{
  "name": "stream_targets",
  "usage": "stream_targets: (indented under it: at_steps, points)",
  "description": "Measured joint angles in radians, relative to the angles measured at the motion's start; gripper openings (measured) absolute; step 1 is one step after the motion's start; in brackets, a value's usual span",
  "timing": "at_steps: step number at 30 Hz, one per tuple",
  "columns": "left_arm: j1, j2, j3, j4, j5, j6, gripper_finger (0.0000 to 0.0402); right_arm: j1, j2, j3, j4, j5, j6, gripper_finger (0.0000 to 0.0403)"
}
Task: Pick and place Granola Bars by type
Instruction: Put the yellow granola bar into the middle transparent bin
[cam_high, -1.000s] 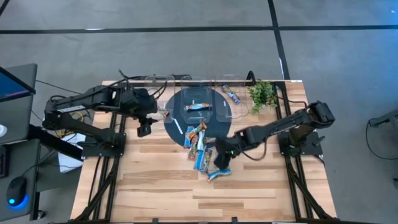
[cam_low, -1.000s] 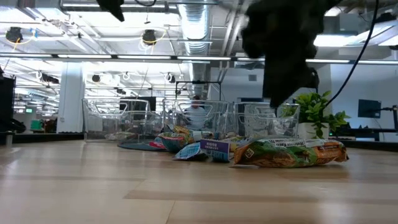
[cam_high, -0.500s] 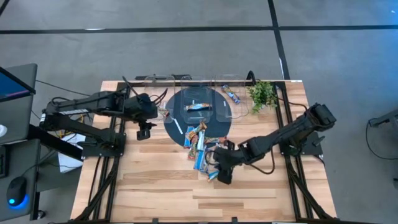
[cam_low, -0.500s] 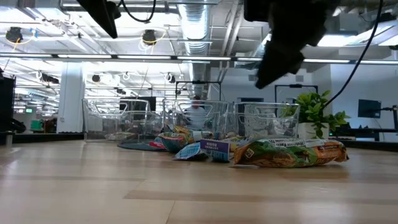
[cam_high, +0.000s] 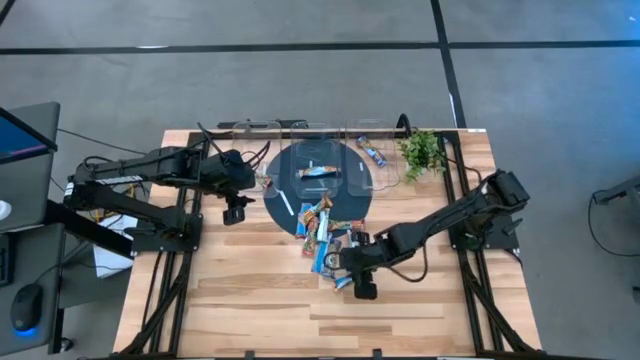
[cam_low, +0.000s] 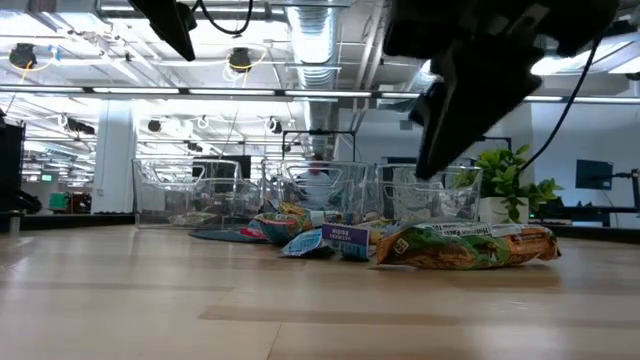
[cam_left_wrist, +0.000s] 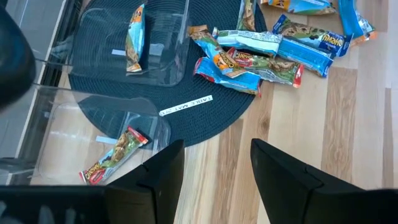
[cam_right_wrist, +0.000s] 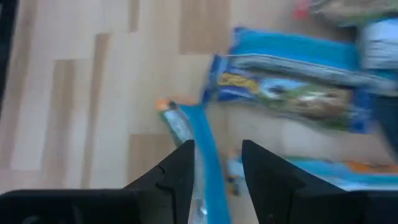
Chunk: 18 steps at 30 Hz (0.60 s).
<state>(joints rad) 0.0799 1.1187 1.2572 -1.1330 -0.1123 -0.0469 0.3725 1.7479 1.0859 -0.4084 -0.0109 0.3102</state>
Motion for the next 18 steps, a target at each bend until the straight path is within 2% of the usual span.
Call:
stream_targets:
  at_steps: [4,18]
  points:
    - [0.000,0.000,0.000,-0.001,0.000,-0.011,0.0180,0.003,0.055,0.003,0.002,-0.080,0.004,0.0125]
    - [0.000,0.000,0.000,0.003,0.000,-0.003,0.0180,0.013,0.118,0.007,-0.035,-0.059,0.177,0.0123]
